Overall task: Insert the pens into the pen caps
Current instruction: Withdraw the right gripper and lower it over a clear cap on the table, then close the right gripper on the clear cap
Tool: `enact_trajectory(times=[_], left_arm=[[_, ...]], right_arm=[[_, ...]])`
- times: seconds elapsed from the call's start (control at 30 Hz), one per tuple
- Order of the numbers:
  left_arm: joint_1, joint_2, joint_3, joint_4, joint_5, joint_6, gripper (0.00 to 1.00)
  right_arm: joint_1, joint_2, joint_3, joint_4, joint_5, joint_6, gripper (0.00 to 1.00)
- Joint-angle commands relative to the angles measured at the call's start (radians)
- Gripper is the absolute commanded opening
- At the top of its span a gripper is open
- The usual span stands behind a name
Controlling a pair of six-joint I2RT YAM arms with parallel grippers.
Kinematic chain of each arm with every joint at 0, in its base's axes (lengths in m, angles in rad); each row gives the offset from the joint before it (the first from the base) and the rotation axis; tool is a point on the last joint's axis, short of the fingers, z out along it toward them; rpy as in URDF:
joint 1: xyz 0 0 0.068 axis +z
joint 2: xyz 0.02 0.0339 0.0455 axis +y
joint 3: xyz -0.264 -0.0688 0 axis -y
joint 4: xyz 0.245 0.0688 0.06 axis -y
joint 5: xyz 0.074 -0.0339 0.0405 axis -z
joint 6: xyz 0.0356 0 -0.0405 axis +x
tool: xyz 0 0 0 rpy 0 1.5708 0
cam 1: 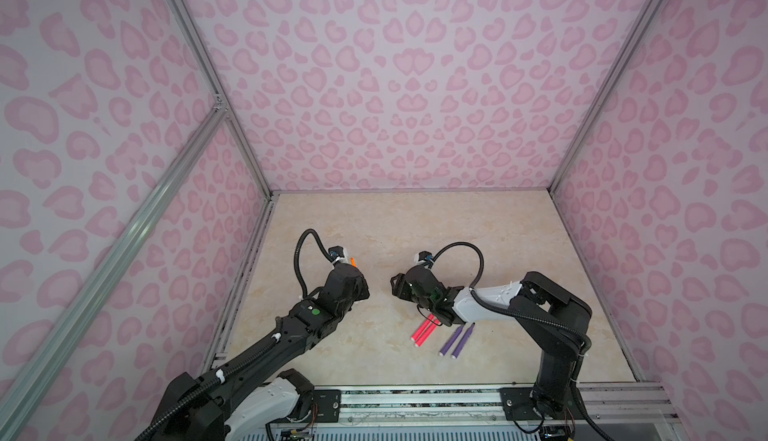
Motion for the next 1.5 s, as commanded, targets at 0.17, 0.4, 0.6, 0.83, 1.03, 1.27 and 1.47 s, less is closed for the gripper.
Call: enact_trajectory(times=[0.17,0.4,0.6,0.83,1.03,1.27,1.47], left_arm=[[0.001,0.005,0.016,0.0,-0.002,-0.007,0.03],[0.001,-0.019,0.008,0.002,0.009,-0.009,0.03],[0.001,-0.037,0.015,-0.026,-0.033,-0.003,0.03],[0.001,-0.127,-0.009,-0.026,-0.051,0.012,0.03],[0.002,-0.145,-0.019,-0.022,-0.045,0.009,0.03],[0.002,-0.121,-0.012,-0.022,-0.038,0.005,0.03],[0.001,-0.115,-0.011,-0.019,-0.039,0.005,0.03]], right_arm=[[-0.01,0.073,0.065,-0.023,-0.034,-0.006,0.69],[-0.016,0.102,0.118,-0.095,-0.004,-0.021,0.68],[-0.008,0.067,0.129,-0.16,0.027,-0.072,0.67],[0.01,0.056,0.197,-0.296,0.058,-0.174,0.65],[0.024,0.088,0.275,-0.423,0.105,-0.244,0.65],[0.025,0.125,0.34,-0.518,0.133,-0.282,0.61],[0.024,0.157,0.388,-0.576,0.131,-0.311,0.55]])
